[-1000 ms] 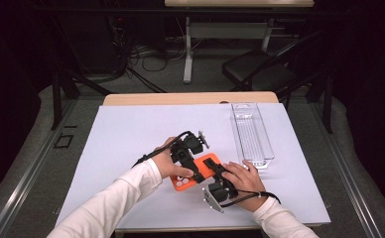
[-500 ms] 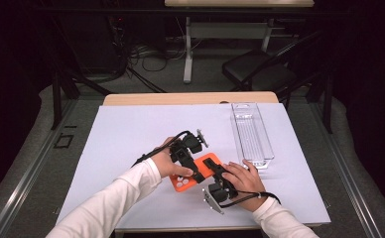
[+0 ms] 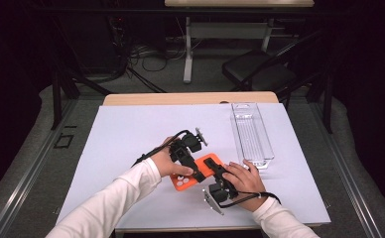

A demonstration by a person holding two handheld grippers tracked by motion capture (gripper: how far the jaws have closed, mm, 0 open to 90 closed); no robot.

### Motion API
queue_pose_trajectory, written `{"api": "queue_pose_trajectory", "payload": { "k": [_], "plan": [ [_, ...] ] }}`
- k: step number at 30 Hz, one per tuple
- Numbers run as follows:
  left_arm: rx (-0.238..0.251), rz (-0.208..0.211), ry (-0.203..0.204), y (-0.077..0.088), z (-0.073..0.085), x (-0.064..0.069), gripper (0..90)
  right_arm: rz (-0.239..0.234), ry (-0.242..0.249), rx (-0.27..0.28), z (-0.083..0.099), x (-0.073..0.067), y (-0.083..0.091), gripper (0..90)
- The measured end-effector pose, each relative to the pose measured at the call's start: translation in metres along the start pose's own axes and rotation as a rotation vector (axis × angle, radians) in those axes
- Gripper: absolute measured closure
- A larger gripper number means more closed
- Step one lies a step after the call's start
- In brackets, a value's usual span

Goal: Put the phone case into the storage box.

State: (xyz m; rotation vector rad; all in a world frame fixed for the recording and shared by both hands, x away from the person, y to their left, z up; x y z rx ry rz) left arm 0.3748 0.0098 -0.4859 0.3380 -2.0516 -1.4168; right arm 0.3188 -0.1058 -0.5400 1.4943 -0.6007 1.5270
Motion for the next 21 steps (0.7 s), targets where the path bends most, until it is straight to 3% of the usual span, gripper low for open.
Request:
{"api": "queue_pose_trajectory", "payload": {
  "k": [21],
  "plan": [
    [0.003, -0.023, -0.017, -0.001, 0.0001, 0.0007, 15.1, -0.001, 0.006, 0.007, -0.001, -0.0016, -0.0009, 86.7]
  ]
}}
Point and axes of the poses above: each handheld gripper's, and its own axes: y roughly backward along the jaws, z roughly out of its underside, x roughly to its right, the point moved 4 cm from there along -y, roughly forward along the jaws, and after that the axes turned 11 degrees about y, right-handed, at the moved point
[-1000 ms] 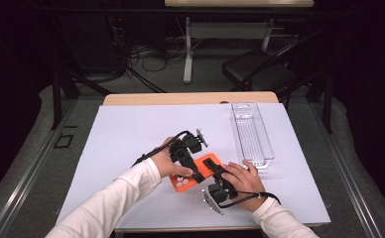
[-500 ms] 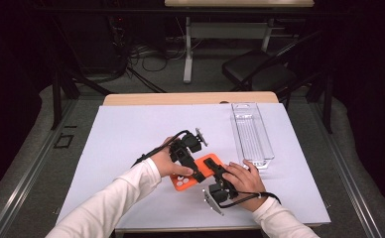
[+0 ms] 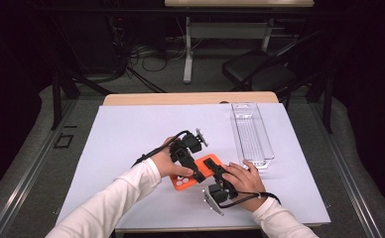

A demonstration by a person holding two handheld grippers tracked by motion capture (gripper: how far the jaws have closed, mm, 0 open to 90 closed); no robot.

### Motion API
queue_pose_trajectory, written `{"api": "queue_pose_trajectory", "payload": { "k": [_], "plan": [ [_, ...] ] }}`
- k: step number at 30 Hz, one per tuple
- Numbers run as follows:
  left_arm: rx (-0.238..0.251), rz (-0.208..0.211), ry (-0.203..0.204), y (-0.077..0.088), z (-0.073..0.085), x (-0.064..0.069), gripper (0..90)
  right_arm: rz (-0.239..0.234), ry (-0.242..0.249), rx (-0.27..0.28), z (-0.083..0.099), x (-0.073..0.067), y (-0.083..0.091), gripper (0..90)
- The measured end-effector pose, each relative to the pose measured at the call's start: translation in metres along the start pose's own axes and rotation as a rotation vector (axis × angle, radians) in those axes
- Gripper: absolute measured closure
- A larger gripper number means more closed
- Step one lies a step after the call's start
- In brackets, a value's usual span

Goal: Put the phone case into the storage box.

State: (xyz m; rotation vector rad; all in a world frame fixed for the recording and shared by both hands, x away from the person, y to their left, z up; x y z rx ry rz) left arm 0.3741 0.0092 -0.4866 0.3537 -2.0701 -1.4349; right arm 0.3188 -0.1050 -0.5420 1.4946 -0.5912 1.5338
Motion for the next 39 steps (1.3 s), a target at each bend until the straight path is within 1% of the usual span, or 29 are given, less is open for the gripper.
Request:
{"api": "queue_pose_trajectory", "payload": {
  "k": [3, 5, 8, 12, 13, 15, 16, 17, 20, 21, 23, 24, 25, 26, 28, 29, 35, 36, 37, 39],
  "plan": [
    [-0.004, -0.014, -0.008, -0.001, 0.0, 0.001, 14.0, 0.0, 0.001, 0.001, 0.0, 0.0, 0.0, 86.7],
    [-0.004, -0.005, -0.003, -0.001, 0.0, 0.001, 12.8, 0.0, -0.002, 0.001, -0.001, 0.0, 0.0, 86.7],
    [-0.007, -0.008, 0.005, -0.002, 0.001, 0.001, 9.5, -0.004, 0.001, -0.001, 0.0, -0.001, -0.001, 86.7],
    [0.008, -0.019, 0.005, 0.001, 0.002, 0.002, 7.3, -0.007, -0.009, -0.009, 0.002, -0.002, -0.001, 86.7],
    [0.011, -0.02, 0.0, 0.003, 0.002, 0.002, 7.3, -0.007, -0.011, -0.012, 0.003, -0.002, -0.001, 86.7],
    [0.019, -0.016, 0.002, 0.005, 0.003, 0.003, 7.3, -0.005, -0.02, -0.01, 0.004, -0.003, -0.001, 86.7],
    [0.029, -0.017, 0.003, 0.006, 0.003, 0.003, 7.4, -0.004, -0.026, -0.01, 0.004, -0.003, -0.001, 86.7],
    [0.035, -0.015, 0.001, 0.007, 0.004, 0.004, 7.4, -0.013, -0.018, -0.015, 0.006, -0.002, 0.0, 86.7],
    [0.056, -0.005, 0.001, 0.011, 0.004, 0.004, 7.4, -0.016, -0.034, -0.022, 0.009, -0.003, 0.001, 86.7],
    [0.065, -0.007, -0.004, 0.013, 0.004, 0.004, 7.4, -0.017, -0.035, -0.025, 0.01, -0.003, 0.001, 86.7],
    [0.089, -0.007, -0.001, 0.016, 0.003, 0.004, 7.6, -0.015, -0.04, -0.026, 0.011, -0.003, 0.002, 86.7],
    [0.095, -0.007, -0.007, 0.018, 0.003, 0.004, 8.2, -0.016, -0.045, -0.029, 0.012, -0.004, 0.002, 86.7],
    [0.102, 0.003, -0.008, 0.019, 0.002, 0.004, 8.3, -0.009, -0.06, -0.027, 0.012, -0.004, 0.002, 86.7],
    [0.113, 0.006, -0.005, 0.02, 0.002, 0.005, 8.4, -0.016, -0.044, -0.028, 0.012, -0.003, 0.002, 86.7],
    [0.124, 0.011, -0.008, 0.022, 0.003, 0.004, 8.5, -0.017, -0.052, -0.03, 0.013, -0.004, 0.003, 86.7],
    [0.134, 0.012, -0.008, 0.023, 0.003, 0.004, 8.5, -0.011, -0.068, -0.028, 0.013, -0.004, 0.002, 86.7],
    [0.153, -0.021, 0.0, 0.026, 0.005, 0.0, 8.6, -0.015, -0.08, -0.031, 0.017, -0.003, 0.004, 86.7],
    [0.15, -0.03, 0.003, 0.026, 0.006, -0.001, 8.8, -0.015, -0.092, -0.031, 0.017, -0.003, 0.004, 86.7],
    [0.151, -0.037, 0.006, 0.027, 0.007, -0.003, 8.9, -0.015, -0.092, -0.029, 0.017, -0.003, 0.004, 86.7],
    [0.165, -0.046, 0.016, 0.028, 0.007, -0.006, 10.0, -0.018, -0.097, -0.027, 0.017, -0.004, 0.005, 86.7]
  ]
}}
Point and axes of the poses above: each handheld gripper's, and its own axes: y roughly backward along the jaws, z roughly out of its underside, x roughly to its right, the point moved 4 cm from there along -y, roughly forward along the jaws, and after that the axes turned 11 degrees about y, right-handed, at the moved point
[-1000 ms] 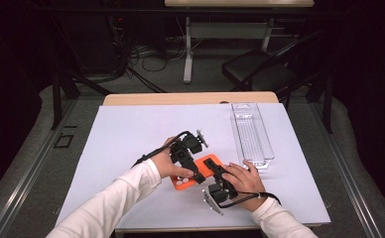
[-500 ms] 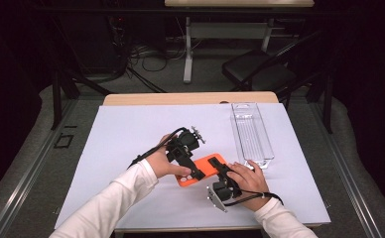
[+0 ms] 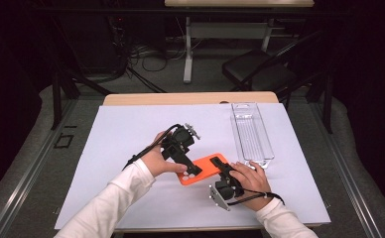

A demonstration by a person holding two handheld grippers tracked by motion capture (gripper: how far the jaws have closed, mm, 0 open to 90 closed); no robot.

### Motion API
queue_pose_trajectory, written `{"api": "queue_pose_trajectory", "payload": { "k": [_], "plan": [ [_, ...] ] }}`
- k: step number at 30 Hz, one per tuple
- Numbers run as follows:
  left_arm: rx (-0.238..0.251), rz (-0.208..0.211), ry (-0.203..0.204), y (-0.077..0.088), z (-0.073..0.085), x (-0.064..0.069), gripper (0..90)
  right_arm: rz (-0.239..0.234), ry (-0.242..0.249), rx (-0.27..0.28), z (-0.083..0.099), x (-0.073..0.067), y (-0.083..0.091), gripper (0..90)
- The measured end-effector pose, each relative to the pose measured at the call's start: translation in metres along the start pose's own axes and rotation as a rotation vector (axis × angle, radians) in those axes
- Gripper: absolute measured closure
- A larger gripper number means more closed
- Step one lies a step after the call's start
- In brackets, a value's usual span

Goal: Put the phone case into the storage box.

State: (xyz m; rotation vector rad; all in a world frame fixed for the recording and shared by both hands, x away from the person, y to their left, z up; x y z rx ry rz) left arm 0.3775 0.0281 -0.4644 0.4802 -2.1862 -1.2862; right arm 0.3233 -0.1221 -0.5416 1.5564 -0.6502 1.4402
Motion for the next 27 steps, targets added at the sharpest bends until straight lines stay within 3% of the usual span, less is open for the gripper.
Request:
{"api": "queue_pose_trajectory", "payload": {
  "k": [3, 6, 7, 16, 21, 27],
  "plan": [
    [0.028, -0.013, 0.017, 0.003, 0.0, -0.005, 11.3, -0.003, 0.002, 0.001, 0.0, -0.001, 0.0, 86.7],
    [0.048, -0.083, 0.017, 0.004, 0.002, -0.011, 11.3, -0.005, 0.002, 0.003, 0.0, -0.001, 0.0, 86.7],
    [0.048, -0.089, 0.022, 0.003, 0.003, -0.012, 11.4, -0.009, 0.009, 0.001, 0.0, -0.001, 0.001, 86.7],
    [0.103, -0.071, 0.1, 0.003, 0.012, -0.031, 11.4, -0.011, -0.009, 0.009, 0.001, -0.002, 0.001, 86.7],
    [0.167, -0.041, 0.123, 0.012, 0.019, -0.038, 13.3, -0.011, -0.011, 0.012, 0.001, -0.002, 0.001, 86.7],
    [0.213, -0.041, 0.133, 0.022, 0.032, -0.04, 13.3, -0.012, -0.016, 0.007, 0.003, -0.001, 0.001, 86.7]
  ]
}}
Point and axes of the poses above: each handheld gripper's, and its own axes: y roughly backward along the jaws, z roughly out of its underside, x roughly to its right, the point moved 4 cm from there along -y, roughly forward along the jaws, and after that the axes turned 11 degrees about y, right-handed, at the moved point
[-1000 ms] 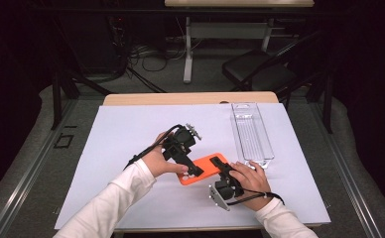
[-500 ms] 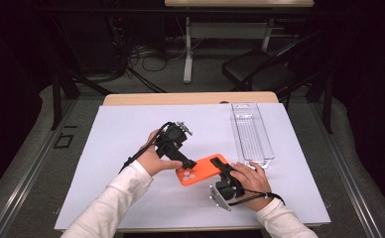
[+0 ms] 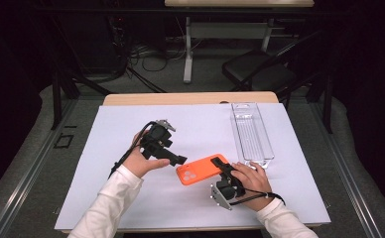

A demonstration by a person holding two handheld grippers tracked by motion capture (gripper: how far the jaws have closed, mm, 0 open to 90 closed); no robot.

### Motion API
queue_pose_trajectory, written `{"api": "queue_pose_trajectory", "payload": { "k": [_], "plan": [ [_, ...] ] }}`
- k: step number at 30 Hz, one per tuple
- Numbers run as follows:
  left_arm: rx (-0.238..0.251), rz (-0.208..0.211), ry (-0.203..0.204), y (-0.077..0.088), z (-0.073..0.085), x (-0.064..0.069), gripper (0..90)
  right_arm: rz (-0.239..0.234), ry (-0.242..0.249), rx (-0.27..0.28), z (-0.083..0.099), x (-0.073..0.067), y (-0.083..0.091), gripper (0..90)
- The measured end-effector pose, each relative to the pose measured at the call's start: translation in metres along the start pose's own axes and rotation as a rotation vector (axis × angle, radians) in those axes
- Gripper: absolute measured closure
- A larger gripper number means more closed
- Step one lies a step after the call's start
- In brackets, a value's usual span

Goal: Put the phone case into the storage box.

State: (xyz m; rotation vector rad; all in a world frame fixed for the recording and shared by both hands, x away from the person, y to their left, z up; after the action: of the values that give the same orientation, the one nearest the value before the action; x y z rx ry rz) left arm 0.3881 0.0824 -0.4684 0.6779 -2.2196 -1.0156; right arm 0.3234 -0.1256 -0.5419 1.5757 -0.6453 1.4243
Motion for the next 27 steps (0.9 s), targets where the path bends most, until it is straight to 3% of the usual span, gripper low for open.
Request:
{"api": "queue_pose_trajectory", "payload": {
  "k": [4, 11, 22, 27],
  "plan": [
    [0.039, 0.014, 0.013, 0.011, 0.008, -0.001, 13.3, 0.003, -0.009, -0.001, 0.001, 0.0, 0.0, 86.7],
    [0.064, 0.023, 0.011, 0.017, 0.023, 0.001, 13.3, 0.006, -0.011, -0.009, 0.004, 0.001, 0.0, 86.6],
    [0.078, 0.026, -0.032, 0.027, 0.035, 0.005, 13.3, 0.0, -0.034, -0.005, 0.005, 0.001, 0.002, 86.6],
    [0.103, 0.04, -0.027, 0.032, 0.038, 0.004, 13.4, -0.009, -0.041, -0.009, 0.005, 0.001, 0.003, 86.6]
  ]
}}
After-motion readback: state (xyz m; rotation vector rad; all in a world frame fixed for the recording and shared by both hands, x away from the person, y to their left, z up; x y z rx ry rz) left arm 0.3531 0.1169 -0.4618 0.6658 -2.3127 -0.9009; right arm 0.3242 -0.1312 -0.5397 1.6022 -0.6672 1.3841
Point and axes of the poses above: each handheld gripper's, and its own axes: y roughly backward along the jaws, z roughly out of its underside, x roughly to its right, the point moved 4 cm from there along -y, roughly forward along the jaws, and after that the axes turned 11 degrees about y, right-handed, at the moved point
